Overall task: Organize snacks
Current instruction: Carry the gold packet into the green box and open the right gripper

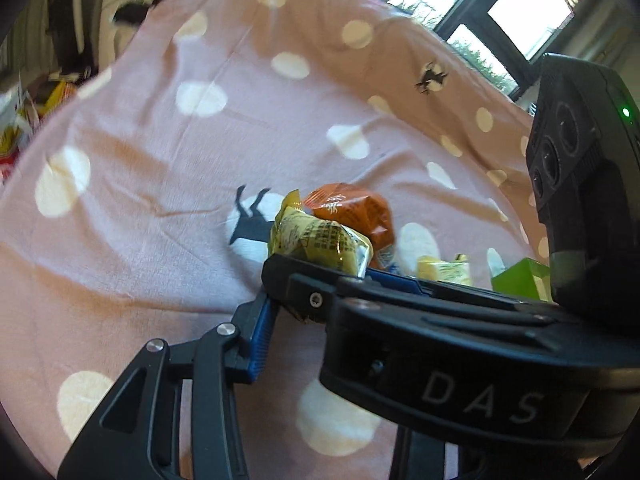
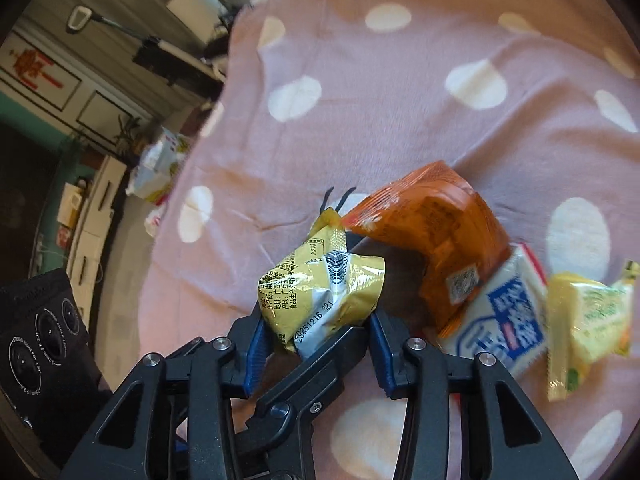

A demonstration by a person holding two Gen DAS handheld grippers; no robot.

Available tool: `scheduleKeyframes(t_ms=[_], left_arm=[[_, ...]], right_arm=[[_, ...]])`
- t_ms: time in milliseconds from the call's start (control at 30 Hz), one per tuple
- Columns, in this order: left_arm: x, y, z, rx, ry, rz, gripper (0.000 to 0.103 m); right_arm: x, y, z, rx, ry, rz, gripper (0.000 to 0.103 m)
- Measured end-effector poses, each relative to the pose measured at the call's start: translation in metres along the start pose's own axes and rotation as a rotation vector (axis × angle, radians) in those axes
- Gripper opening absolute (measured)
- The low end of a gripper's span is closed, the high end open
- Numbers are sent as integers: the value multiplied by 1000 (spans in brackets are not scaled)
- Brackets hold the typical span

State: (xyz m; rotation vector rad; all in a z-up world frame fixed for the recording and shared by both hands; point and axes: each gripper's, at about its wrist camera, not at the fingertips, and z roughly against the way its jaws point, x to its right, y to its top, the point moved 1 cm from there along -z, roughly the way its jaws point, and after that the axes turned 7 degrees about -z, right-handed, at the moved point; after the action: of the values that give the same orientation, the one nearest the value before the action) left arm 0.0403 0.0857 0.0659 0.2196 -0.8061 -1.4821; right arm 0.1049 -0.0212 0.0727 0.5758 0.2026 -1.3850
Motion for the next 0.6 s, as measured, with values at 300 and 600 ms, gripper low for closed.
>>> scheduleKeyframes(t_ms=[300,600], left_arm=[[66,4,59,124,-7,-152,39],[143,4,83,204,-76,-306,39]], right_arm=[[-3,-22,91,184,39,18,46],[14,-51,176,372,28,-13,46]])
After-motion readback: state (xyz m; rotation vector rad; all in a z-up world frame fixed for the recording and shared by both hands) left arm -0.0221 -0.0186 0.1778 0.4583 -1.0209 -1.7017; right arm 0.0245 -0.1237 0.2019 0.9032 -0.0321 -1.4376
